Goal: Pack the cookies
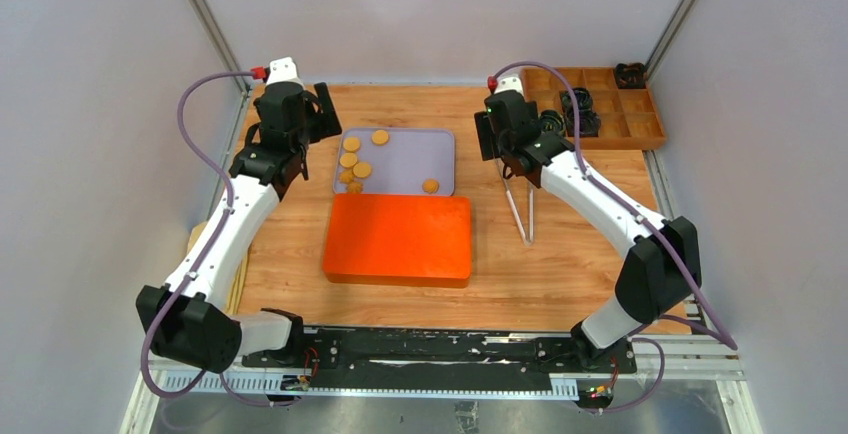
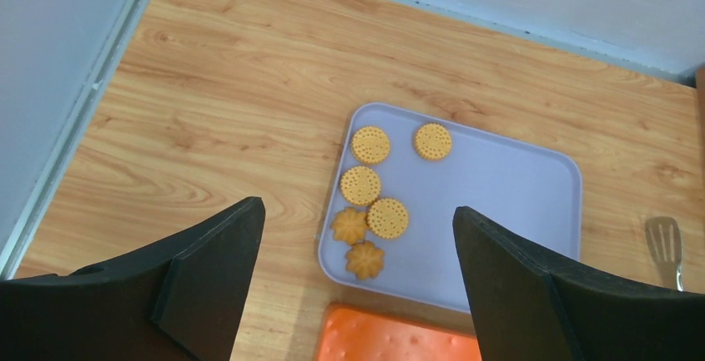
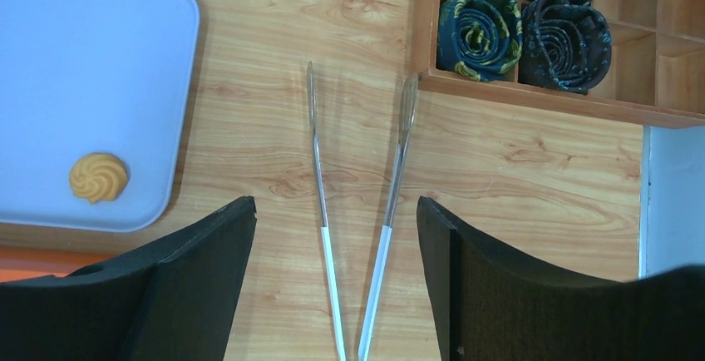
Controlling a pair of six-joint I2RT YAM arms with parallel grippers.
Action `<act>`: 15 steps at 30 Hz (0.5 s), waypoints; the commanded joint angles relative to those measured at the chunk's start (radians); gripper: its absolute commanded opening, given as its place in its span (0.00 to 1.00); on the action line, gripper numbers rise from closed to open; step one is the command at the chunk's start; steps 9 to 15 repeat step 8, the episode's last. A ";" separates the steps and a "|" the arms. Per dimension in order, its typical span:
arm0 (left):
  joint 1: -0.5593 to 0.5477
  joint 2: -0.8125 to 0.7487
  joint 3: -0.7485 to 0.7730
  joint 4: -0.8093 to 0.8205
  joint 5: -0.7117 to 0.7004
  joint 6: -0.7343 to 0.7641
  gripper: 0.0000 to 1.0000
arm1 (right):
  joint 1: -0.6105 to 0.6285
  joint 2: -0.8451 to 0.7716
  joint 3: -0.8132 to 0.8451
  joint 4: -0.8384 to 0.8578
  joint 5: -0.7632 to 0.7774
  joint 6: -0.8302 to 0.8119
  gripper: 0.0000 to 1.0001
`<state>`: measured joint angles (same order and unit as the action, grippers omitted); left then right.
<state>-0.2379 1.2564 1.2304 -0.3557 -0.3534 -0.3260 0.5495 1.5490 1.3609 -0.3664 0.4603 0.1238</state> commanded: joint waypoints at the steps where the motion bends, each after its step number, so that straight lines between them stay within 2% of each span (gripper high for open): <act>1: 0.000 -0.025 0.006 -0.023 0.029 -0.009 0.90 | -0.013 -0.044 -0.031 0.004 -0.006 0.017 0.75; 15: 0.000 -0.029 0.011 -0.042 0.022 -0.006 0.90 | -0.017 -0.047 -0.041 -0.008 -0.002 0.037 0.77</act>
